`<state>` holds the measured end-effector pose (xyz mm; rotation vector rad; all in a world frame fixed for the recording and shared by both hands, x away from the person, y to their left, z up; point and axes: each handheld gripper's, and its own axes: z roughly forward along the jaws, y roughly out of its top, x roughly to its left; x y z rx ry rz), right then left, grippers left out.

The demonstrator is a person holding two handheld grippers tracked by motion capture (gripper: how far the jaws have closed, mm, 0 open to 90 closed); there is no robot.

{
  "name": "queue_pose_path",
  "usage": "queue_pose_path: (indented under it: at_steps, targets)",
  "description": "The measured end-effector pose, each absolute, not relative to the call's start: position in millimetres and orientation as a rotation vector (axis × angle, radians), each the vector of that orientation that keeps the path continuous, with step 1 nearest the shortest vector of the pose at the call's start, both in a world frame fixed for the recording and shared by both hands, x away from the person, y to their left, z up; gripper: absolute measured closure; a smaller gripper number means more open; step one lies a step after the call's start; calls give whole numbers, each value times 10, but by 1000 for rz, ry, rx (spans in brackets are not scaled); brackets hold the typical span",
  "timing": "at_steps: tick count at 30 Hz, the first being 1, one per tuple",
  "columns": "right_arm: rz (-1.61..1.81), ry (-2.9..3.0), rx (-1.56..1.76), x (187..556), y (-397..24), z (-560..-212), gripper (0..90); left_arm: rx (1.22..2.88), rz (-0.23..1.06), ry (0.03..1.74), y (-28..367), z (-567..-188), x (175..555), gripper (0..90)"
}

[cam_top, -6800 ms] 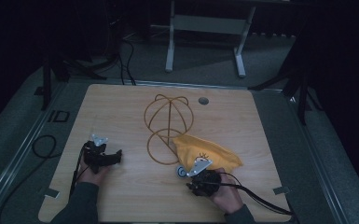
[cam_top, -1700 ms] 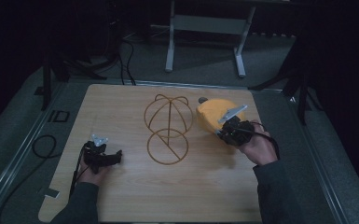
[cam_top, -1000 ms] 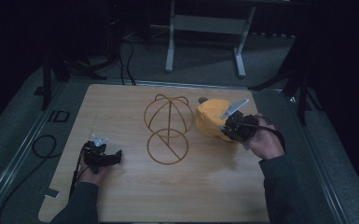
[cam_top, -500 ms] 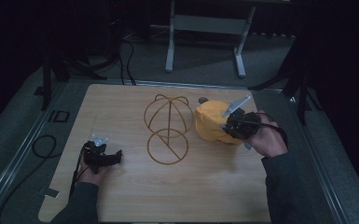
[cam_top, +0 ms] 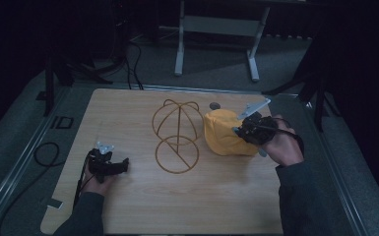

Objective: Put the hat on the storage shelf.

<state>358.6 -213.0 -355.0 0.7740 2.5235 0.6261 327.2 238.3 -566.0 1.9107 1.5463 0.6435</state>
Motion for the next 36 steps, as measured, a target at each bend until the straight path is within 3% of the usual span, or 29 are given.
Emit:
queue_pose_path:
  at_steps: [21, 36]
  targets:
    - [694, 2483, 793, 3567, -2155, -3533, 819, 1911, 644, 1546, 2383, -5660, 3272, 115]
    - [714, 2516, 787, 3725, -2050, -3740, 651, 1910, 644, 1546, 2383, -5660, 3272, 115]
